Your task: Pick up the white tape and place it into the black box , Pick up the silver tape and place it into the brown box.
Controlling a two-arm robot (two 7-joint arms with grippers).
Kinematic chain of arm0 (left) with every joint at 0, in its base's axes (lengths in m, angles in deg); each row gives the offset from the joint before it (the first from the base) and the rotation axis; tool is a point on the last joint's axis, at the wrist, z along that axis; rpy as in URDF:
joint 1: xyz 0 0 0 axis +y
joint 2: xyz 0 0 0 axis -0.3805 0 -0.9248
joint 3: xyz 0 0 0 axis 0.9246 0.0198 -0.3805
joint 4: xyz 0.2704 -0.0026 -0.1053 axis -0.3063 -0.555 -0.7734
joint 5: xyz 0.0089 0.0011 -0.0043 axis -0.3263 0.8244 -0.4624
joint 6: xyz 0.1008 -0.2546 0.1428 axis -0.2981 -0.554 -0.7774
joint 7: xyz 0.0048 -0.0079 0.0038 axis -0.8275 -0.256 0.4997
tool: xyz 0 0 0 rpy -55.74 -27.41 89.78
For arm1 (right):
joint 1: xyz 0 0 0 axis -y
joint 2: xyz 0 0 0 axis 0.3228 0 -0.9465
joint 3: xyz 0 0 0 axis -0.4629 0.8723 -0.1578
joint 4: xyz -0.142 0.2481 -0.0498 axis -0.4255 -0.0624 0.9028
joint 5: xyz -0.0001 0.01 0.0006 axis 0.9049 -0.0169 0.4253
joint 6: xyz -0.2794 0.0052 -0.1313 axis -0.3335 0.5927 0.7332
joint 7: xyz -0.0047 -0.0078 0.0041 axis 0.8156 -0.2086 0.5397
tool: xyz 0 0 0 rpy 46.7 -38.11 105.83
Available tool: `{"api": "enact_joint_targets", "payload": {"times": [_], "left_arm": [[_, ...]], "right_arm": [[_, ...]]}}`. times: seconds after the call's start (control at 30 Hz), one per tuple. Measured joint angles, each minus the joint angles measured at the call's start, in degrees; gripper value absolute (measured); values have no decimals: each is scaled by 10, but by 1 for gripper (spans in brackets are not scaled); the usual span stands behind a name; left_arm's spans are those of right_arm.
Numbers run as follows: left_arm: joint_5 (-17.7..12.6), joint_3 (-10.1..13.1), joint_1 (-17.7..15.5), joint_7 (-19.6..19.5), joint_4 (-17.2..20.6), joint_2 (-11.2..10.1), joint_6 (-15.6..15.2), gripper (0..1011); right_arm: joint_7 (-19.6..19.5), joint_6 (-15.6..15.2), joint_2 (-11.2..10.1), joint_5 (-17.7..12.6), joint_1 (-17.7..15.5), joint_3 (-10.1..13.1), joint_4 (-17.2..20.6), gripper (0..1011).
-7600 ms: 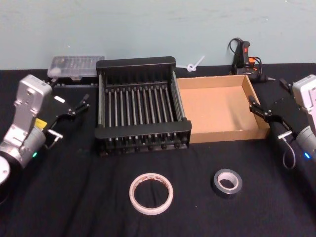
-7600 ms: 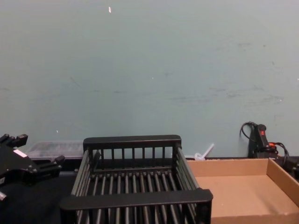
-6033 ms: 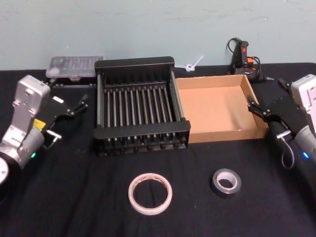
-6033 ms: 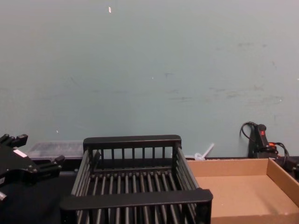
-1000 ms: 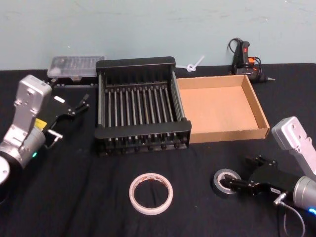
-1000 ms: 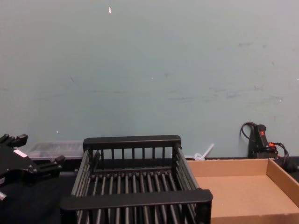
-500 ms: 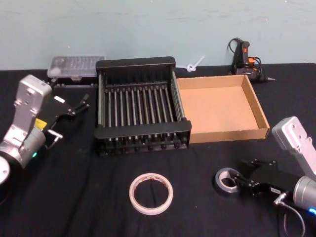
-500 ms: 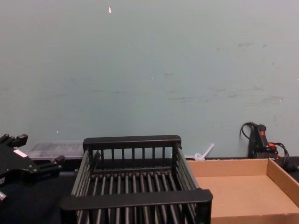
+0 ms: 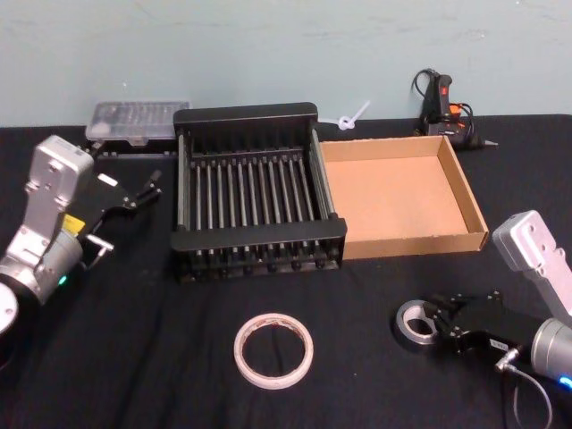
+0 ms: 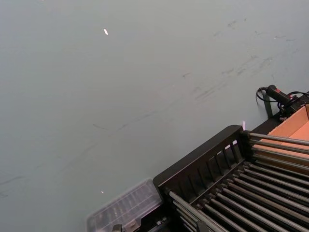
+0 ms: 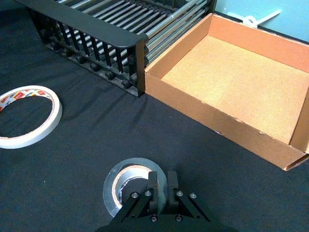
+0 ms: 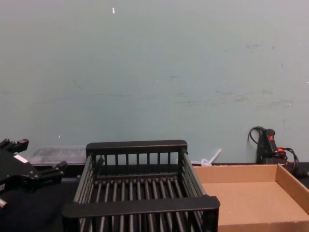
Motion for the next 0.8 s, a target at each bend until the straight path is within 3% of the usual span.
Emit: {"api": "enact_joint_targets", "payload": {"times": [0.23,0.57,0.8], "left_arm": [[0,0,0,0,0,0,0,1001],[0,0,0,0,0,0,0,1001],[0,0,0,0,0,0,0,1001]], "right_arm": [[1,3,0,0,-1,1,0,124],[14,44,0,-7,-2,18,10,124],[14,63,5,-8,16,27,9,124]]}}
